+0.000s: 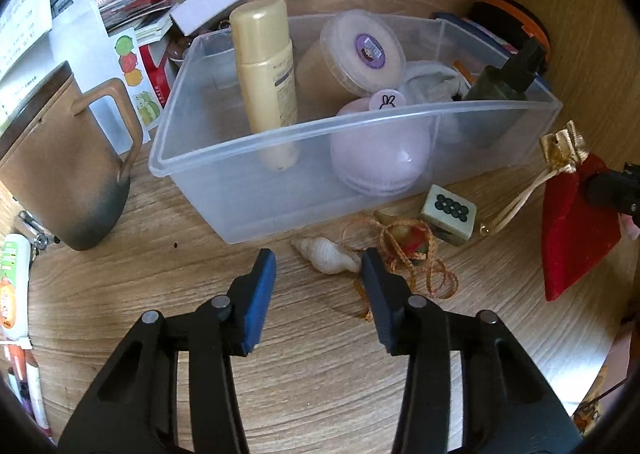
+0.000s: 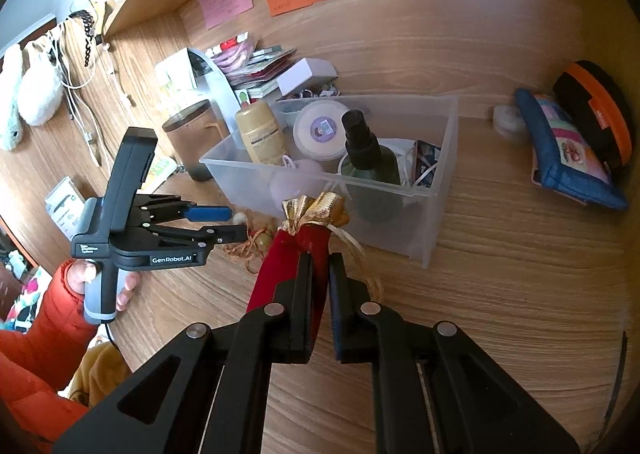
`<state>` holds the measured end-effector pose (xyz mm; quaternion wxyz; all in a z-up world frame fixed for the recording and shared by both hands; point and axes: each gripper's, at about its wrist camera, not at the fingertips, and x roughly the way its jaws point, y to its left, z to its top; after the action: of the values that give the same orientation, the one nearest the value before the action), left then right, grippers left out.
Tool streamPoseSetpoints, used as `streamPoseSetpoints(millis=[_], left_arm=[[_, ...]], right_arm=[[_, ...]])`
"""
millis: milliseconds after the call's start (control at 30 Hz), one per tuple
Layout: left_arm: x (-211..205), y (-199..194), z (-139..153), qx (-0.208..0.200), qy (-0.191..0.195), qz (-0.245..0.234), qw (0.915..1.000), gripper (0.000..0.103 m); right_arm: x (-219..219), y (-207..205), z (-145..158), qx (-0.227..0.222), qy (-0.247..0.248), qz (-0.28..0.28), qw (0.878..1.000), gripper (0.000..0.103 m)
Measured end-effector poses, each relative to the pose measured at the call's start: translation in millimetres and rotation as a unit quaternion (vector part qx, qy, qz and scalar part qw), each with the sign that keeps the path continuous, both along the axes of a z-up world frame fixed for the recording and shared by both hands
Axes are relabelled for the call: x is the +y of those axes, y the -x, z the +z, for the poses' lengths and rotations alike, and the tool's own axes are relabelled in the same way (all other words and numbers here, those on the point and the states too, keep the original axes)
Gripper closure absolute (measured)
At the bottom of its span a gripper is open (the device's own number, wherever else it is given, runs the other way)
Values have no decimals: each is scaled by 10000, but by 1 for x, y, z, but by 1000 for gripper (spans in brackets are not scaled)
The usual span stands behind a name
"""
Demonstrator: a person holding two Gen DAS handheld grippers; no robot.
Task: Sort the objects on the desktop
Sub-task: 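Lift the red pouch with the right tool while the left tool grasps the small white shell, then carry the red pouch and the white shell over the bin with both tools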
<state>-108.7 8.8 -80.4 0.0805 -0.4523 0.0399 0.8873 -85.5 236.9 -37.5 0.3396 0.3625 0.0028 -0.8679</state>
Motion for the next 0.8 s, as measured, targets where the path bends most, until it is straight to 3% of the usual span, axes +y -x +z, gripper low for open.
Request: streamPoseSetpoints(millis=[200,433,800], left_arm=[[9,5,0,34,-14,-148,9999,73],[8,-5,7,262,78,-163,9995,73],[-10,-32,58,852,-396,-128,9955,73]], right_arm=[[-2,0,-3,-60,5,5,10000,95],[0,-2,2,-7,-1,-48,10000,95],[5,-7,30,372,60,-31,9993,95]])
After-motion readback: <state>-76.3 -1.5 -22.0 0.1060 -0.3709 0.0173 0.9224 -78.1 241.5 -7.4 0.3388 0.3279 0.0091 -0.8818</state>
